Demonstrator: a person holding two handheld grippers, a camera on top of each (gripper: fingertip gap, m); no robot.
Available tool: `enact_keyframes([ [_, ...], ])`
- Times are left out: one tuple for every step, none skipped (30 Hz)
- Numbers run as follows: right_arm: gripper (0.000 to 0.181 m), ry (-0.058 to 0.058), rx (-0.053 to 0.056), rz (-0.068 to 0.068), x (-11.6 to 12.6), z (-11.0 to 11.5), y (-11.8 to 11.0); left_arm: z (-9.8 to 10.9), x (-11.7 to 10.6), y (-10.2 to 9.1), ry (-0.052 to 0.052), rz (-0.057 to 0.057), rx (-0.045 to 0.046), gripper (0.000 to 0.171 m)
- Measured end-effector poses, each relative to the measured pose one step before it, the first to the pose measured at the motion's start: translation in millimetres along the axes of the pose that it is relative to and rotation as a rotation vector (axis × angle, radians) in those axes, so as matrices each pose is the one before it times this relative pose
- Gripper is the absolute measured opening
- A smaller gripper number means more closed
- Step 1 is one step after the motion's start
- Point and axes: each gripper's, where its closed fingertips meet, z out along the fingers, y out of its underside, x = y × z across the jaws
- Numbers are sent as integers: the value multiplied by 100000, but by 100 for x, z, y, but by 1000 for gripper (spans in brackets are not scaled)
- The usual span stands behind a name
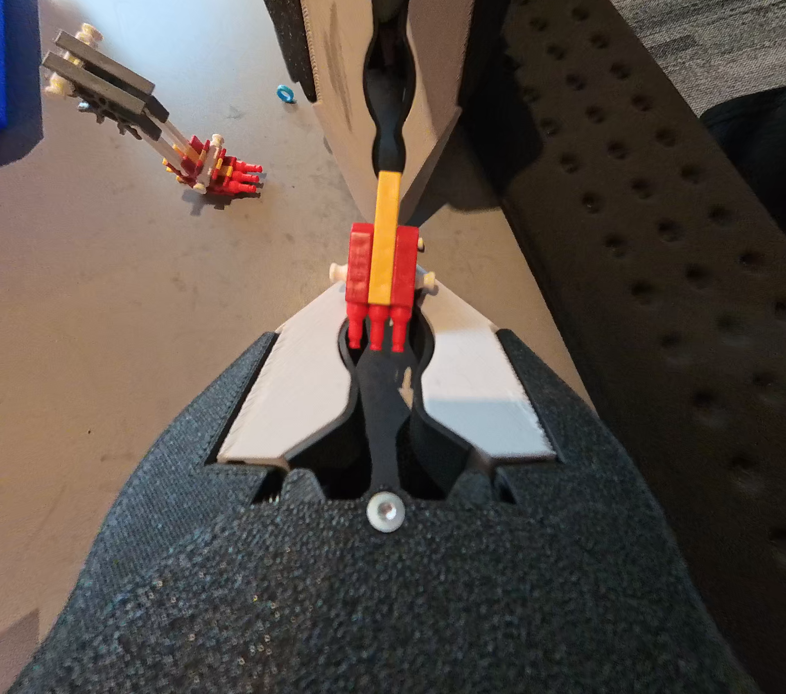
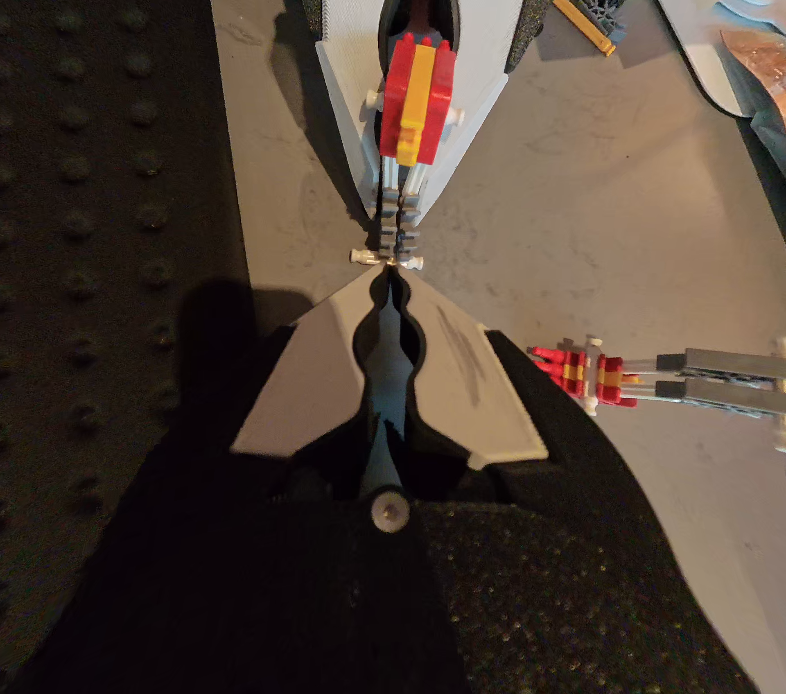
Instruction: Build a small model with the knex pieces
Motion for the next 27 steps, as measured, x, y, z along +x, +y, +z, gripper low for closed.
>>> enact_keyframes([
  [0,-304,116,-676,3,15,-9,33,-4,-100,-9,-167,424,12],
  [0,-455,69,-261,-4,2,-11,48,-18,-150,74,-407,607,11],
  [0,-108,81,-595,15,11,-6,15,-23,-23,308,-481,225,11],
  [0,320,-8,-718,-6,17,-15,-5,-13,-5,83,-203,155,11],
  [0,169,27,-568,3,10,-14,5,13,-2,-121,297,87,11],
  [0,-419,84,94,-5,5,-8,9,6,-5,101,-153,149,10],
  [0,-535,74,79,2,7,-17,17,8,-6,149,-129,-83,11],
  [0,-302,48,-45,3,15,-20,-6,13,13,246,-115,-74,11],
  [0,-296,25,-32,-7,5,-12,-2,4,-2,224,-319,87,10],
  [0,279,1,-556,5,0,8,19,-8,-15,-307,471,-74,11],
  [0,285,7,-277,-1,2,-5,17,11,-23,-457,484,7,11],
  [0,11,-34,46,-3,12,5,2,3,10,-410,425,-73,11],
  [0,200,-6,-182,11,-11,2,9,-8,1,-548,579,-76,11],
  [0,478,-61,-426,-5,-1,4,6,2,-7,-213,104,-22,11],
  [0,1051,-188,-758,-3,-8,16,0,-7,6,-163,192,-107,11],
  [0,1298,-291,-814,0,-22,51,0,-1,11,-638,737,-178,11],
  [0,1057,-244,-282,17,-23,17,3,15,46,-389,569,-444,11],
  [0,893,-105,292,11,-14,-26,-28,-16,61,-222,377,-369,11],
  [0,1250,-217,154,7,-25,-2,13,-1,19,-566,518,77,11],
  [0,1251,-117,85,17,-63,41,34,-8,36,-752,506,-242,11],
  [0,553,-89,523,-6,-87,57,42,4,-1,-395,408,-296,11],
  [0,-156,18,1251,-5,-95,27,36,1,-14,112,57,-24,12],
  [6,375,472,1300,115,-119,-24,40,-12,-21,87,44,36,12],
  [14,-1,160,1621,99,-130,27,24,-21,-13,-55,158,-94,12],
  [17,-1353,-2,2071,-37,-137,92,32,2,-8,65,77,-75,12],
  [19,-971,-55,1598,2,-93,77,17,-6,-7,202,-234,4,12],
  [20,-528,51,272,-29,-37,20,10,1,-17,192,-89,3,12],
])
